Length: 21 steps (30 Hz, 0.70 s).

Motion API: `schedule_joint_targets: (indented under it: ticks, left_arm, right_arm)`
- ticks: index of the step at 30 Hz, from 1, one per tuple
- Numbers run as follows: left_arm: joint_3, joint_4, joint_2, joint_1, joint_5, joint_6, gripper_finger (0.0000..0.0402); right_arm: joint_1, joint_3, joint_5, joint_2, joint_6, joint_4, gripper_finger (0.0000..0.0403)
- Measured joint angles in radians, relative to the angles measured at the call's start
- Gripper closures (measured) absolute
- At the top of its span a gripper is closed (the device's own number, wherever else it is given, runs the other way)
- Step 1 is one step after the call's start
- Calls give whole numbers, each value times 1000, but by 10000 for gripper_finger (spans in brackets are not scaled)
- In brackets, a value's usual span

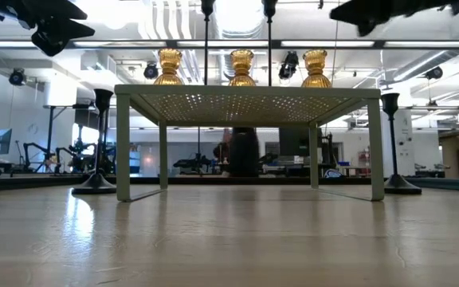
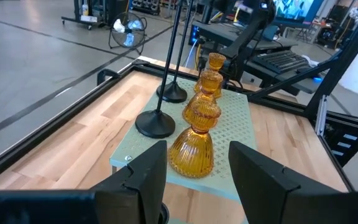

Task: Pick & Place candle stick holders
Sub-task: Put the black candle holder on the shelf

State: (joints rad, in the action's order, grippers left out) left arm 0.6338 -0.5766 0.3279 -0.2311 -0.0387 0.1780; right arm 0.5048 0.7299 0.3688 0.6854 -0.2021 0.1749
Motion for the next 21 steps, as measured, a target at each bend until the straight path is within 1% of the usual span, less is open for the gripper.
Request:
schedule_joint_targets:
  ticks: [2, 4, 8, 12, 14, 16, 21]
  left_arm:
    - [0, 0, 0, 0, 0, 0, 225]
    - [0, 0, 0, 0, 0, 0, 225]
    - [0, 0, 0, 0, 0, 0, 225]
    - [0, 0, 0, 0, 0, 0, 225]
    - [0, 0, 0, 0, 0, 0, 225]
    - [0, 0, 0, 0, 0, 0, 225]
    - [0, 0, 0, 0, 21, 1, 225]
  right_arm:
    - [49, -3, 117, 43, -32, 1, 382]
    - [115, -10, 212, 75, -46, 4, 392]
    - [274, -42, 431, 120, -58, 9, 395]
    - [415, -77, 626, 126, -63, 5, 395]
    - [463, -101, 677, 115, -87, 0, 395]
    - [492, -129, 686, 103, -115, -19, 395]
    - [507, -241, 690, 94, -111, -186, 395]
